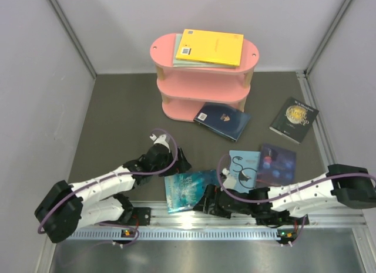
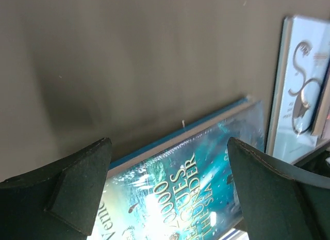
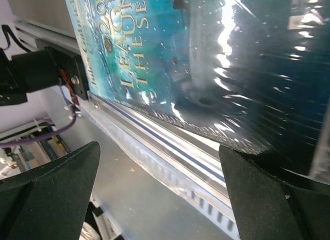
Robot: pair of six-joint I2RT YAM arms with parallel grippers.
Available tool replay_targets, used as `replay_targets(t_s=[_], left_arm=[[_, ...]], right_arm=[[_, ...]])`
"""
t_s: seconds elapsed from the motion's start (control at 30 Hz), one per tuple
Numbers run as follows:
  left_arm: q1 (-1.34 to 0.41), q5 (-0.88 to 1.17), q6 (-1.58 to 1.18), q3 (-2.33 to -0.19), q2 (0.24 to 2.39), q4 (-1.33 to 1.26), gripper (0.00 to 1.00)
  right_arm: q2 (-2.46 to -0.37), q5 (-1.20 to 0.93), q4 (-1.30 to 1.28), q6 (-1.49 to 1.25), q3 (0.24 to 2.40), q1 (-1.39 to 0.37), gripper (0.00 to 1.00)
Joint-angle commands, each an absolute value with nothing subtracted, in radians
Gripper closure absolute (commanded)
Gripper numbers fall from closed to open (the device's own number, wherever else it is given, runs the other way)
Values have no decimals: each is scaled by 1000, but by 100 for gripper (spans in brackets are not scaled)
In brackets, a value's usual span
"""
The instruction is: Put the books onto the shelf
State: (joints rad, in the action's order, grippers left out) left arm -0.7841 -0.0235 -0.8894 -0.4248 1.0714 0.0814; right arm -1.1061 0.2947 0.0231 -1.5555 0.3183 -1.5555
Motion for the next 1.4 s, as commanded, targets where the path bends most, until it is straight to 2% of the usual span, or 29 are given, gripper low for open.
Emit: replay_targets(t_s=[0.0,0.23,0.33,0.43,0.63,0.87,0.97,1.07,1.1,1.17,1.2,1.3,1.37], left_arm=[[-770,135,-824,-443,1123,9,1],[-770,262,-902,-302,1148,-132,1],[-770,279,-952,-233,1097,-184,1],[-770,302,-982,-198,1056,-196,1],[-773,357,-1051,-114,973,-247,1],[-778,403,-1135,-14,951,-365,1],[-792,405,-1163,20,939,-383,1],[-796,394,-1169,31,885,-345,1],[-795,385,-1170,28,867,-307,1],[-796,362,-1167,23,813,-272,1],[-796,353,-1167,15,795,-229,1],[-796,330,-1158,-26,706,-164,1],[-796,305,-1138,-52,667,-86,1]], right_arm=[[-1224,293,33,-1520,296,-1488,0],[-1197,255,55,-1358,308,-1182,0],[-1195,238,43,-1299,343,-1128,0],[-1253,198,47,-1302,354,-1141,0],[-1449,132,231,-1402,296,-1245,0],[-1759,78,610,-1410,340,-1244,0],[-1815,71,757,-1433,324,-1223,5],[-1832,84,834,-1460,276,-1216,23],[-1809,89,827,-1462,267,-1216,43],[-1770,113,764,-1463,250,-1220,61],[-1716,124,727,-1456,249,-1223,81],[-1572,188,536,-1433,253,-1250,100],[-1485,245,385,-1414,273,-1279,100]])
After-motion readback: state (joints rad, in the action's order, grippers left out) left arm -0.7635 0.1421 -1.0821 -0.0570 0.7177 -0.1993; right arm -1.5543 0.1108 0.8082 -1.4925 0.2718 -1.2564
